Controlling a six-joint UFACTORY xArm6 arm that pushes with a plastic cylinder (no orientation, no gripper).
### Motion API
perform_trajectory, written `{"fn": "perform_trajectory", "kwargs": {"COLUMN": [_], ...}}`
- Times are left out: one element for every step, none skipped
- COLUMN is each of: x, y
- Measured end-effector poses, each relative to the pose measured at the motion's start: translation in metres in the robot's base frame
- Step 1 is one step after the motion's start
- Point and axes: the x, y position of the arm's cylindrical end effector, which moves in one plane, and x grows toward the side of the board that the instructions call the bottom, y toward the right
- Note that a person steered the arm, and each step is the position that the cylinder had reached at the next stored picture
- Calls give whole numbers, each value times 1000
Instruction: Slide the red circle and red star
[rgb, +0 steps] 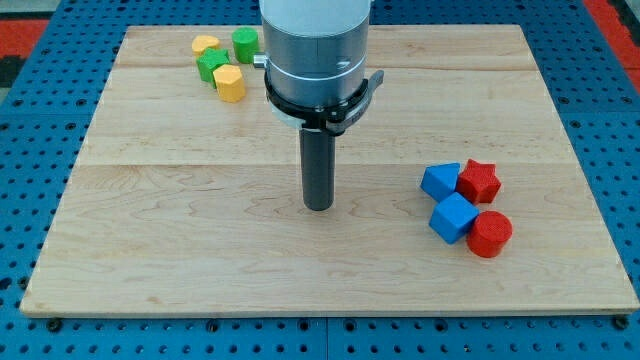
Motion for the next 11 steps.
{"fn": "perform_trajectory", "kwargs": {"x": [0,16,46,79,88,69,31,11,-4,-10,-10], "y": [7,14,45,110,150,192,206,206,206,206,206]}}
